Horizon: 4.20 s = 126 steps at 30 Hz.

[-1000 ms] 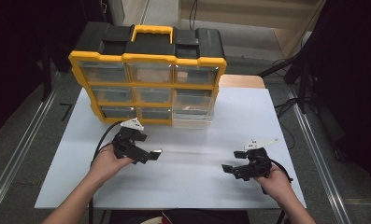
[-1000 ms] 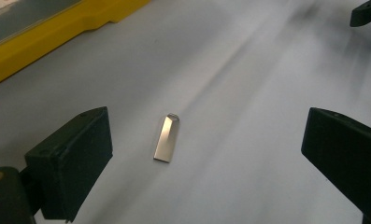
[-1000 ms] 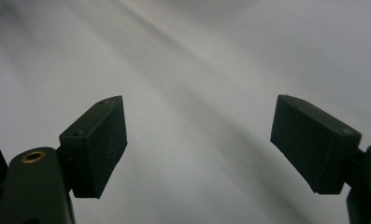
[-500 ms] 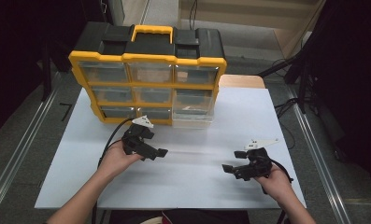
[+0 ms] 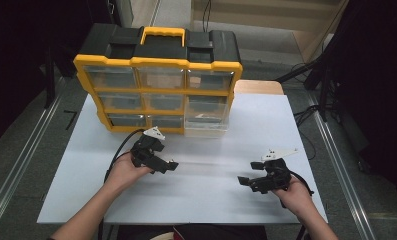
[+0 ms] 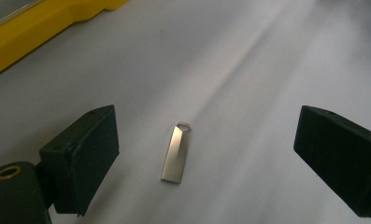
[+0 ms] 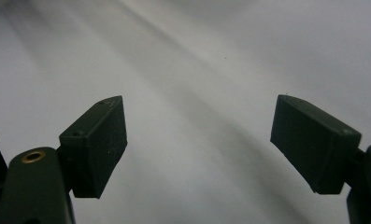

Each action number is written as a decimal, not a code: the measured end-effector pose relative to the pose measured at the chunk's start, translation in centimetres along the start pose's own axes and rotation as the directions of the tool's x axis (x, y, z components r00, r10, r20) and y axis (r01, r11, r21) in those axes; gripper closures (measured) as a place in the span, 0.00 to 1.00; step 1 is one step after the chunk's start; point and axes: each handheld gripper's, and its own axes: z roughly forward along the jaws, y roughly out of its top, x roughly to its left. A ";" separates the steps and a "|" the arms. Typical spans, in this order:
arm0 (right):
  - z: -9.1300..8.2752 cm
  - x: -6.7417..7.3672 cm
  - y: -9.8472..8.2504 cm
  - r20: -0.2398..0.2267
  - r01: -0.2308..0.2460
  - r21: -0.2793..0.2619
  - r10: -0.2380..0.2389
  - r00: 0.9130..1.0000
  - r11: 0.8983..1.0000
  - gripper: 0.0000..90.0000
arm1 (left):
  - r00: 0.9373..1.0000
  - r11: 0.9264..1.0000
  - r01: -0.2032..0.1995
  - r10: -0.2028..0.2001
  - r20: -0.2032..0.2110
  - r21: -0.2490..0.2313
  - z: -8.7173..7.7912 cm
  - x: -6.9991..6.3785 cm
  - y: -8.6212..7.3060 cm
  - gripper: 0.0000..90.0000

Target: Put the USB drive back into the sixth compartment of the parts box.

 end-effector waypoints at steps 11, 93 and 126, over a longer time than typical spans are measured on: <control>0.1 0.0 0.0 0.004 0.005 0.003 -0.005 1.000 1.000 0.19 | 0.999 0.999 -0.018 0.019 -0.045 0.040 0.9 0.1 -0.8 0.18; -0.2 0.0 0.2 0.022 0.018 -0.011 -0.018 1.000 1.000 0.19 | 0.998 0.998 0.060 -0.060 -0.024 0.015 -4.0 -0.4 -0.2 0.89; -0.3 -0.1 0.1 0.021 0.009 -0.024 -0.008 1.000 1.000 0.19 | 0.995 0.997 0.075 -0.077 0.067 0.033 -6.3 -1.7 2.1 0.89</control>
